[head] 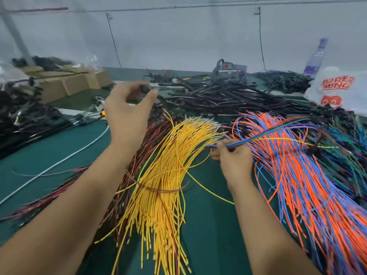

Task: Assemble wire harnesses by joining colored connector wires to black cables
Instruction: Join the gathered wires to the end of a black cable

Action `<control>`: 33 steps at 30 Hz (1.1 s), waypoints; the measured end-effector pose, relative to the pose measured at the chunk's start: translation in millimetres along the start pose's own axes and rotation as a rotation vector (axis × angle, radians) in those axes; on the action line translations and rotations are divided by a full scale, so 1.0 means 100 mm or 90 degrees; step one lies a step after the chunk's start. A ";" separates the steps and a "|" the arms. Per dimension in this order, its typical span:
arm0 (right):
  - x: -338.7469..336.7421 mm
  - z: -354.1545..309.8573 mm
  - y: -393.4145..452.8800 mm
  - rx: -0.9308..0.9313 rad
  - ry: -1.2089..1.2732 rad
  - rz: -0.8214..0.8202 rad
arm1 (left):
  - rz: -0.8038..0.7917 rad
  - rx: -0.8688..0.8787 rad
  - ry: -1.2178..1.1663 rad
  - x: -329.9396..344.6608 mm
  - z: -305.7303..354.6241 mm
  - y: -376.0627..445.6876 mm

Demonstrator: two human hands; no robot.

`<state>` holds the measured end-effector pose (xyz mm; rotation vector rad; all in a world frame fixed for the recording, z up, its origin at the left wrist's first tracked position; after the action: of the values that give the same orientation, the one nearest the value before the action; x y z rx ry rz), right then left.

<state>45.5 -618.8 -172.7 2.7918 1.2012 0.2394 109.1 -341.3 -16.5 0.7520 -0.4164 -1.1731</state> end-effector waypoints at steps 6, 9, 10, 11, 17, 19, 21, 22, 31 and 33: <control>-0.01 0.03 0.03 0.018 0.051 0.009 | -0.192 0.347 0.142 0.70 0.46 -0.48; -0.01 0.00 0.04 0.012 0.076 0.012 | -0.389 0.203 0.171 1.21 0.07 -0.81; 0.00 0.00 0.04 0.011 0.084 0.011 | -0.425 0.162 0.185 1.31 -0.07 -0.90; 0.01 0.00 0.04 0.009 0.090 0.011 | -0.442 0.143 0.211 1.38 -0.17 -0.97; 0.09 0.05 0.04 0.034 0.139 0.002 | -0.413 0.066 0.277 1.33 -0.47 -0.90; 0.15 0.03 0.04 0.040 0.176 -0.023 | -0.385 0.013 0.237 1.27 -0.54 -0.85; 0.19 0.00 0.03 0.030 0.194 -0.051 | -0.391 0.012 0.185 1.27 -0.51 -0.84; 0.20 -0.01 0.02 0.022 0.190 -0.065 | -0.413 0.020 0.164 1.30 -0.49 -0.86; 0.26 -0.02 0.02 0.042 0.207 -0.121 | -0.472 -0.143 -0.082 1.34 -0.62 -0.92; 0.30 0.02 0.01 0.077 0.227 -0.147 | -0.466 -0.147 -0.088 1.32 -0.62 -0.90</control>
<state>66.8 -597.2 -171.6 2.7517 1.6509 0.6884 135.4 -462.0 -135.2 0.6348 -0.1040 -1.9298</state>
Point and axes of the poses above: each hand's wrist, its own y-axis towards the middle knuckle, its own x-axis out of the palm, z = x × y, the point moved 10 cm from there along y, towards the middle knuckle, and after that the axes turned 4 degrees about y, right-handed, at the moved point
